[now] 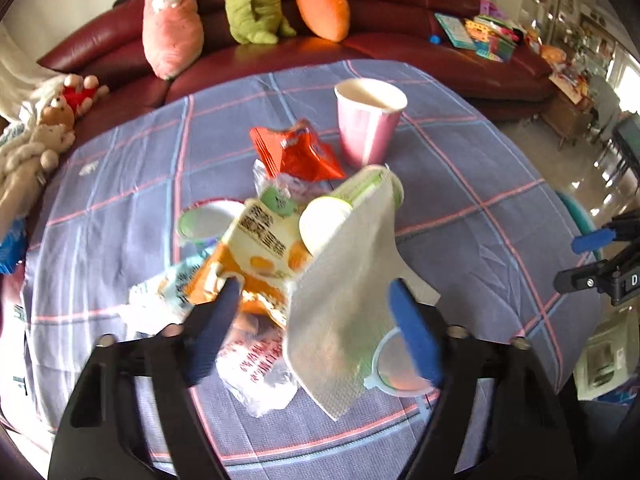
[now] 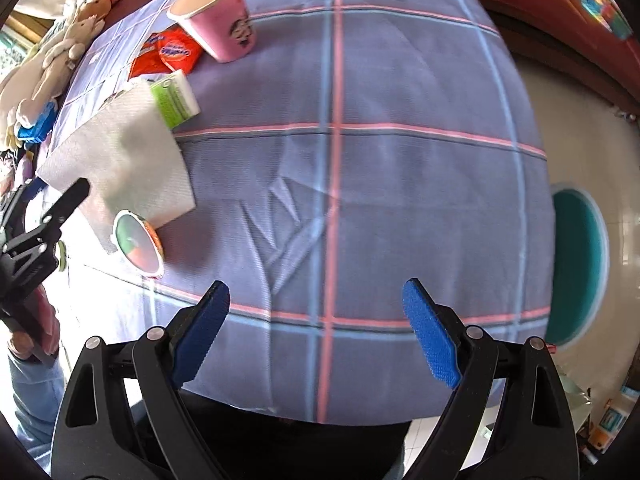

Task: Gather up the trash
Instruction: 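Move both tools back to the remaining trash on the table, then grasp the paper towel with the left gripper while the right grasps the supplement bottle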

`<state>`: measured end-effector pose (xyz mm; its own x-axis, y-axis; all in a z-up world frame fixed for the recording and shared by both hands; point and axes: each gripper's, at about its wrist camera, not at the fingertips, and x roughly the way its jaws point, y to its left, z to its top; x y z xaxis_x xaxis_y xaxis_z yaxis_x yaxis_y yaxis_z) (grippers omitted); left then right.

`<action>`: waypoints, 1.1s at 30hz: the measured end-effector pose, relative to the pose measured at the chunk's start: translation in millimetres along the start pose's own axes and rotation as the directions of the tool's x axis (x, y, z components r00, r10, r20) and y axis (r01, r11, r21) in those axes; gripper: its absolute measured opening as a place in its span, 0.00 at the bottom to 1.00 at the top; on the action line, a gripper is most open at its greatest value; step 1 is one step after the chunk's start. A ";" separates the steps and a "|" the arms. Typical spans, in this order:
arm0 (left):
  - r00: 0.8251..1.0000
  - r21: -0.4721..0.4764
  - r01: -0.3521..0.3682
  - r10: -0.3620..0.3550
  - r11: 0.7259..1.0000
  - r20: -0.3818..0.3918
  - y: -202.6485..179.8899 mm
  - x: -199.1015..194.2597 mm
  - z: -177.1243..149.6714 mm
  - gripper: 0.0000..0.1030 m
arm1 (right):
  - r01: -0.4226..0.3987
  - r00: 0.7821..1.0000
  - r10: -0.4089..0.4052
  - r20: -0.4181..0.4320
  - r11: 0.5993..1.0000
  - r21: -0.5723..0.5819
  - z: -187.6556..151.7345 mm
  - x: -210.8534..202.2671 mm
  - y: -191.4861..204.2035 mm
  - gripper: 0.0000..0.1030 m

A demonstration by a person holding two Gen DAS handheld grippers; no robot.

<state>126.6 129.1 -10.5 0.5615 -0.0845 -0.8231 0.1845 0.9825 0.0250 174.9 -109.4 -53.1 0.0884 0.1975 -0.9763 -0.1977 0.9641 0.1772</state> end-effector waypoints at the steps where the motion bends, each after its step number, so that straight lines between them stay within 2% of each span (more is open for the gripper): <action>1: 1.000 0.013 0.001 -0.001 1.000 0.000 -1.3 1.3 -1.8 0.68 | 0.000 1.000 0.000 -0.004 1.000 -0.003 1.7 1.8 3.8 0.82; 4: 1.000 0.059 0.002 -0.002 0.998 0.002 -9.9 5.7 -7.3 0.66 | 0.000 1.000 0.000 -0.013 1.000 -0.010 5.8 6.3 11.4 0.82; 6: 1.000 0.072 -0.004 0.005 0.997 -0.011 -15.1 12.4 -10.3 0.48 | 0.001 1.000 -0.001 -0.021 1.000 -0.006 7.0 9.3 12.7 0.82; 7: 1.000 0.066 -0.005 0.007 0.998 -0.018 -15.6 15.5 -11.6 0.43 | 0.001 1.000 -0.001 -0.025 1.000 -0.001 7.7 10.9 12.7 0.82; 9: 1.000 0.048 0.005 -0.004 0.999 -0.027 -14.4 20.0 -15.0 0.08 | 0.001 0.999 0.000 -0.032 1.000 0.005 8.5 14.4 12.0 0.82; 10: 1.000 0.040 0.009 -0.008 0.999 -0.029 -13.4 21.2 -15.5 0.04 | 0.002 0.999 -0.001 -0.033 1.000 0.005 8.7 15.2 12.0 0.82; 15: 0.999 0.001 0.023 -0.023 1.000 0.026 -6.8 1.8 -7.1 0.01 | 0.003 0.999 -0.003 -0.040 1.000 0.003 11.9 17.9 11.1 0.82; 20: 0.995 -0.048 0.006 -0.001 0.999 0.095 14.9 -28.5 15.3 0.01 | 0.006 1.000 -0.006 -0.029 1.000 0.002 29.5 18.2 24.9 0.82; 23: 0.992 -0.086 -0.025 0.035 0.996 0.124 34.2 -35.3 25.6 0.01 | -0.010 1.000 0.011 -0.010 1.000 0.025 41.0 13.3 31.3 0.82; 27: 0.993 -0.149 -0.010 0.027 0.989 0.113 62.1 -25.9 33.5 0.01 | -0.069 0.997 0.067 0.028 0.994 0.088 66.1 9.0 48.7 0.82; 33: 0.997 -0.181 0.014 -0.001 0.983 0.071 80.0 -7.1 25.4 0.02 | -0.152 0.988 0.146 0.049 0.969 0.196 107.0 22.5 79.2 0.82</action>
<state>157.9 204.1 11.8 0.6170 -0.0967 -0.7810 0.0433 0.9951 -0.0890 265.7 -9.6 -47.7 0.1066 0.3442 -0.9328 -0.0139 0.9386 0.3448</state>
